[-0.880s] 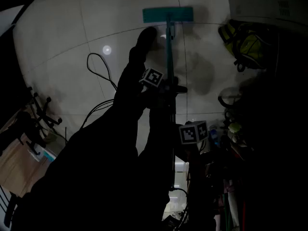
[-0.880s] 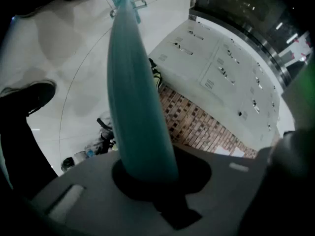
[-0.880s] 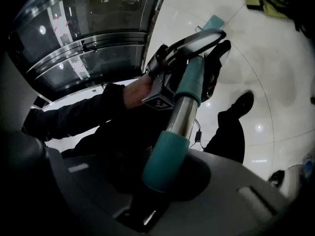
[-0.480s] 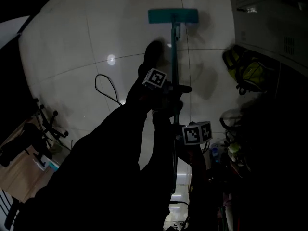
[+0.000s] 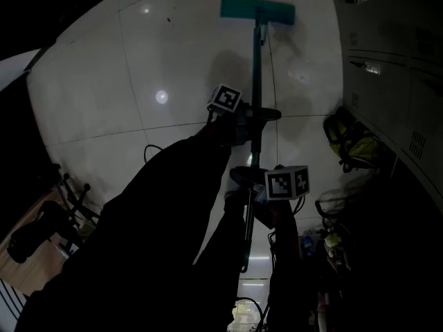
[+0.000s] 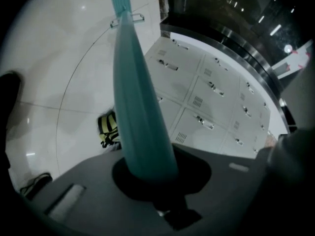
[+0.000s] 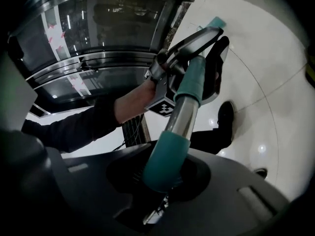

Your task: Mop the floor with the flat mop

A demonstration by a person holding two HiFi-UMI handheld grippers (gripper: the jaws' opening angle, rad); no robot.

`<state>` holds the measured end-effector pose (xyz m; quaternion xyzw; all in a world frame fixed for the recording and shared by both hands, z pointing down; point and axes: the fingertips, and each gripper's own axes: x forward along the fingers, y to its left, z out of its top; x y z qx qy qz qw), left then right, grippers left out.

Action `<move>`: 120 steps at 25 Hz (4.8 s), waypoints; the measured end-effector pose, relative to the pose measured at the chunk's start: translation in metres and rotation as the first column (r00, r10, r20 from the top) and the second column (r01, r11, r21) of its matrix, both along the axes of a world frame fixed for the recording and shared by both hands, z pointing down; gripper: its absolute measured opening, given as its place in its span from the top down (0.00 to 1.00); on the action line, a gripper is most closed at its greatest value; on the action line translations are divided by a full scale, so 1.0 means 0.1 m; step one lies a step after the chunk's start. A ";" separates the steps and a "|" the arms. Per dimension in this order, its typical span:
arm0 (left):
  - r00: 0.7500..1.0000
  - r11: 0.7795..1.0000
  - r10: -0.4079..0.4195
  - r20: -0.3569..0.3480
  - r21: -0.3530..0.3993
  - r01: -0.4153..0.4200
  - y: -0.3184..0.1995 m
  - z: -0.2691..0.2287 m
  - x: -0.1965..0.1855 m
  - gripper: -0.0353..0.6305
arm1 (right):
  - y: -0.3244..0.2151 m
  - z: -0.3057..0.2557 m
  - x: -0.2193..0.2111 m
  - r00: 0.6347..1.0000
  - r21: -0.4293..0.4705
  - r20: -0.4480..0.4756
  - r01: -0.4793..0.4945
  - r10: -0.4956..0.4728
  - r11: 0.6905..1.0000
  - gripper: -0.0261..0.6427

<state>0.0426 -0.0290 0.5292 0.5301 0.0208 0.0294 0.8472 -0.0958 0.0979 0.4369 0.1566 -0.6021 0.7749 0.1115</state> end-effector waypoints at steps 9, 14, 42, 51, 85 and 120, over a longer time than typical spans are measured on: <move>0.997 0.994 -0.073 0.012 0.084 0.072 -0.98 0.17 0.02 0.85 | -0.87 0.24 0.05 0.999 0.060 -0.042 0.036 -0.033 0.998 0.81; 0.998 0.992 -0.063 0.008 0.108 0.062 -0.51 0.00 0.03 0.86 | -0.33 0.08 0.10 0.995 0.067 -0.061 0.082 -0.078 0.994 0.81; 0.997 0.992 0.053 0.058 -0.116 -0.046 4.36 -0.05 0.10 0.86 | 4.46 -0.12 0.36 0.951 -0.053 -0.097 0.290 -0.294 0.956 0.80; 0.997 0.994 0.041 0.072 -0.100 -0.034 3.75 0.01 -0.02 0.86 | 3.84 -0.06 0.19 0.964 -0.050 -0.085 0.247 -0.251 0.968 0.80; 0.998 0.994 0.015 0.056 0.109 -0.021 -0.84 0.32 -0.06 0.86 | -0.57 0.50 0.17 0.944 0.085 -0.213 0.273 -0.250 0.958 0.81; 0.993 0.991 0.032 0.109 -0.131 -0.017 2.94 0.13 0.16 0.88 | 3.03 0.06 0.45 0.914 -0.030 -0.186 0.362 -0.361 0.932 0.80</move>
